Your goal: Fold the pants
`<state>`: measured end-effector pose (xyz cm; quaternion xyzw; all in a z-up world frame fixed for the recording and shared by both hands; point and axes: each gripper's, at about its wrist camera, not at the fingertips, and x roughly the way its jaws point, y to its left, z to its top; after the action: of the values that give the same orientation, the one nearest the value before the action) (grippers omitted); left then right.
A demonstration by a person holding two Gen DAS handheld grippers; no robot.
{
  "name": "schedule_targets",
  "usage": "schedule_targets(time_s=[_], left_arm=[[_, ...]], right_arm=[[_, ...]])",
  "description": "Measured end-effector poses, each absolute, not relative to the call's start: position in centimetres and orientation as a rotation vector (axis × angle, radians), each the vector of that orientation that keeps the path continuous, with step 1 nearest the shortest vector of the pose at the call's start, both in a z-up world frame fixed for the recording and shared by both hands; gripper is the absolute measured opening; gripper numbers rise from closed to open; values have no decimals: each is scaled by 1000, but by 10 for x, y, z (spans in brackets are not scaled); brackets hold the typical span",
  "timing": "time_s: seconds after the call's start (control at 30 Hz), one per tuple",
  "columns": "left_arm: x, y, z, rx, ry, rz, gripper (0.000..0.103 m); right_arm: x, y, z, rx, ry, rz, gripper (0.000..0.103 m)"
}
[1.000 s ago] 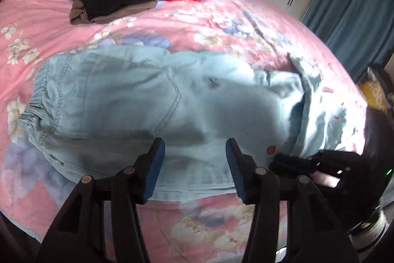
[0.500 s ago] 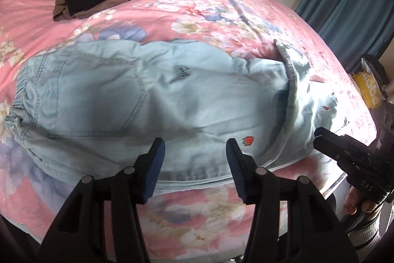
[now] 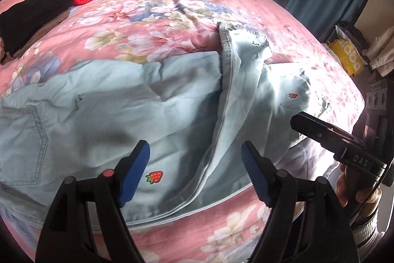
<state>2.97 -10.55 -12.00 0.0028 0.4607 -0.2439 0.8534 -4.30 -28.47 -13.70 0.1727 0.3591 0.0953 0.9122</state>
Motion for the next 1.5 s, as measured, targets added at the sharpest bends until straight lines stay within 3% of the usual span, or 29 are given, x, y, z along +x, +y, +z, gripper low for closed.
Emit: schedule_targets(time_s=[0.1, 0.3, 0.97, 1.03, 1.2, 1.33, 1.4, 1.5], left_arm=[[33, -122, -122, 37, 977, -541, 80], [35, -146, -126, 90, 980, -592, 83], [48, -160, -139, 89, 993, -619, 82], [50, -159, -141, 94, 995, -617, 79], [55, -158, -147, 111, 1007, -617, 48], [56, -156, -150, 127, 1005, -629, 36], [55, -156, -151, 132, 1006, -648, 26], [48, -161, -154, 153, 1000, -684, 23]], right_arm=[[-42, -301, -136, 400, 731, 155, 64], [-41, -322, -134, 459, 715, 121, 68], [4, -347, -125, 575, 760, 206, 68], [21, -347, -121, 600, 776, 235, 68], [72, -348, -108, 611, 787, 247, 68], [124, -349, -101, 575, 844, 198, 68], [150, -348, -102, 543, 891, 156, 68], [185, -343, -111, 498, 973, 89, 68]])
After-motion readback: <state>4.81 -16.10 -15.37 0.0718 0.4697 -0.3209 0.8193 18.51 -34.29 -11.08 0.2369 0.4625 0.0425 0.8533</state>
